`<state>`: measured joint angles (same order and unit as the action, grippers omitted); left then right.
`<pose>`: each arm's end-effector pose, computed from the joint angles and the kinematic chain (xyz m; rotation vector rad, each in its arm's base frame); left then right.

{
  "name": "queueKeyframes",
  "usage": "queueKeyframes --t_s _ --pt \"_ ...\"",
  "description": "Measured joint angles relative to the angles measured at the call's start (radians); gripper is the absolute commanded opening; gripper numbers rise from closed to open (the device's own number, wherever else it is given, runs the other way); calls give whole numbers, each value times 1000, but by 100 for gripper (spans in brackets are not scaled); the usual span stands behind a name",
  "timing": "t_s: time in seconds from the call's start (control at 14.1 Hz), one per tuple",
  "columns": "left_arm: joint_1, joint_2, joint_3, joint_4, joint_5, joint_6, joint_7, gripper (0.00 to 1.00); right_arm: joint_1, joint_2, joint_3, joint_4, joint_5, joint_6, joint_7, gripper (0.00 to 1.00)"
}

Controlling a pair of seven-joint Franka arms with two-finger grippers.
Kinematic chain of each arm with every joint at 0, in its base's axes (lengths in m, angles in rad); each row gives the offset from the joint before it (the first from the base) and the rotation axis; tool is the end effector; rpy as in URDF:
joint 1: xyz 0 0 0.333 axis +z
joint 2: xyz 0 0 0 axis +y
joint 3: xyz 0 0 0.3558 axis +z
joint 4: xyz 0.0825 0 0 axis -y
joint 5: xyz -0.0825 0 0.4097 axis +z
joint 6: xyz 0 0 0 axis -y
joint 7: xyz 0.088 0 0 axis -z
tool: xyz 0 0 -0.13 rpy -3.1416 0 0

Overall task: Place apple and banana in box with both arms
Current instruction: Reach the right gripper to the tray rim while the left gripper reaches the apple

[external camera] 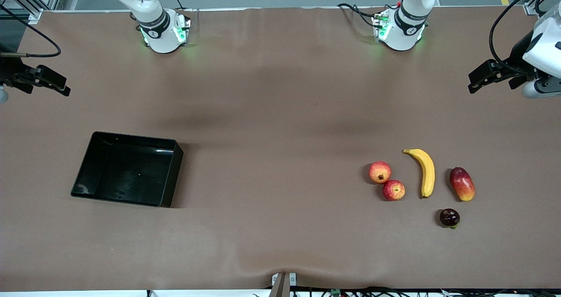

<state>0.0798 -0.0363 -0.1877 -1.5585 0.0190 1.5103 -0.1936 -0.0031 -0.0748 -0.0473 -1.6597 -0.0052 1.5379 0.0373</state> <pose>0.5582 -0.0601 0.6625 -3.1113 -0.1353 0.0133 0.5475 -0.0293 0.6366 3.1363 -0.1374 -0.0739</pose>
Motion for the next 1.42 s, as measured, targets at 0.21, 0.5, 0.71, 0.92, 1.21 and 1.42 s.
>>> queueKeyframes --t_s 0.21,0.5,0.71,0.92,1.21,1.42 --pt "0 0 -2 0 0 0 0 100 0 0 0 0 0 -1 0 100" --pt "-3 14 -3 1 0 3 0 100 0 0 -1 0 0 -1 0 100" --pt "-5 50 -6 1 0 54 0 100 0 0 -10 -15 -1 2 0 100" --pt "-6 123 -6 0 0 140 -22 100 0 2 -23 -59 -1 54 0 100" --pt "-20 261 -8 -3 0 294 -152 100 0 6 -29 -158 -1 172 0 100" --pt "-47 380 -11 -5 0 439 -251 100 10 8 -39 -251 -1 282 -1 100"
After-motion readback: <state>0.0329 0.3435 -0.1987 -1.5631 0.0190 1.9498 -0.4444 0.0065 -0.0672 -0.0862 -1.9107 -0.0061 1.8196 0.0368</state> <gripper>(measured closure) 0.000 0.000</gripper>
